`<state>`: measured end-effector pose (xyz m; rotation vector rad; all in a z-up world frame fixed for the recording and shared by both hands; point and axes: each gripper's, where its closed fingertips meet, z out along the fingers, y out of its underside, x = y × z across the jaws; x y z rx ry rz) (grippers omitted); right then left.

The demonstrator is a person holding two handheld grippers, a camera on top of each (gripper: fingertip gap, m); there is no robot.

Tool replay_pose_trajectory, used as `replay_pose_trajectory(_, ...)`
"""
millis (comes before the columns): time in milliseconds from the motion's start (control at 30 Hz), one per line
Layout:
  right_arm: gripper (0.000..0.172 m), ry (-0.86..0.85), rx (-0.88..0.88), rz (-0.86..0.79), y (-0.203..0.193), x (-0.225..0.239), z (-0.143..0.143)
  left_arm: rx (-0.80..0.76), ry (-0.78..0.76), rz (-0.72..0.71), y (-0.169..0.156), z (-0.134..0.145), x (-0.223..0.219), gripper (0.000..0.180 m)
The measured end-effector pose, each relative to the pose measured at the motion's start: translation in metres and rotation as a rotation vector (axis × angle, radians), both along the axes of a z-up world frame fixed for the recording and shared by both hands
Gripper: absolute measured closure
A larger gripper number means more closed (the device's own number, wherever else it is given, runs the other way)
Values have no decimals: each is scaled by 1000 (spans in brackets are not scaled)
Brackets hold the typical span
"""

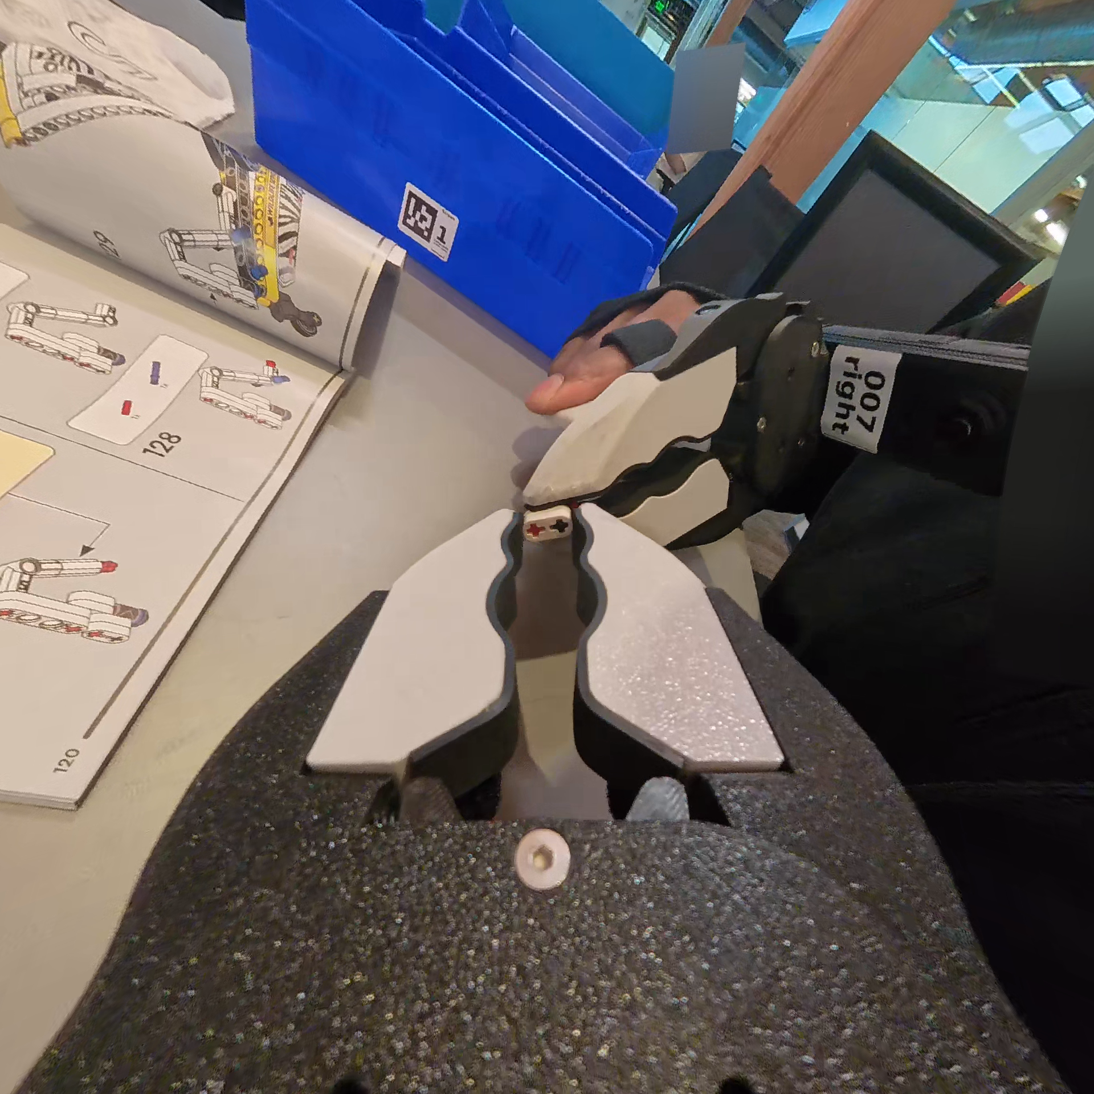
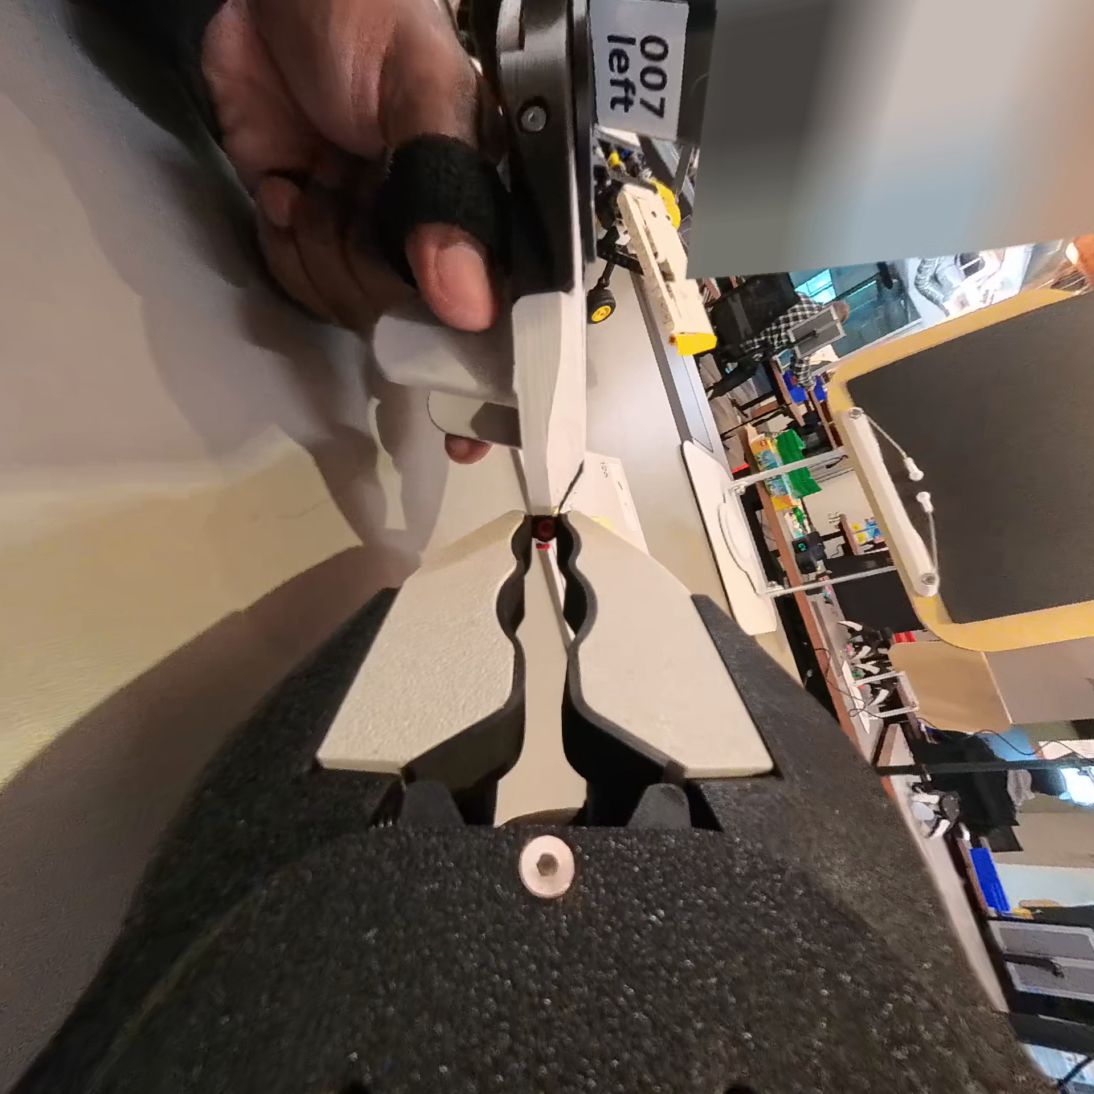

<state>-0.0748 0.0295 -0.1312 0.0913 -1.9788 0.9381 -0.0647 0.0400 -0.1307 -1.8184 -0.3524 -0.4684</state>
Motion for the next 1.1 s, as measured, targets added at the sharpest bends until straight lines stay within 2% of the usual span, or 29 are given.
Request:
replay_pose_trajectory(133,164,48,38,23,-1,4,1,-5,97,-22,-2,0,4,164)
replay_pose_trajectory(333,164,152,97,22,-3,10,4,15,115,-67,-6,2,10,164)
replay_pose_trajectory(867,164,128,79,54,-2,20,1,6,135,-140,-6,1,21,164)
replay_pose_trajectory(933,164,145,84,-7,11,13,3,-16,155,-93,-10,-2,11,165)
replay_pose_trajectory(1033,165,91,39,-98,44,-2,-1,32,96,47,-39,6,-32,165)
replay_pose_trajectory(1100,165,121,71,-66,33,1,-3,-27,177,-24,-27,-3,-17,165)
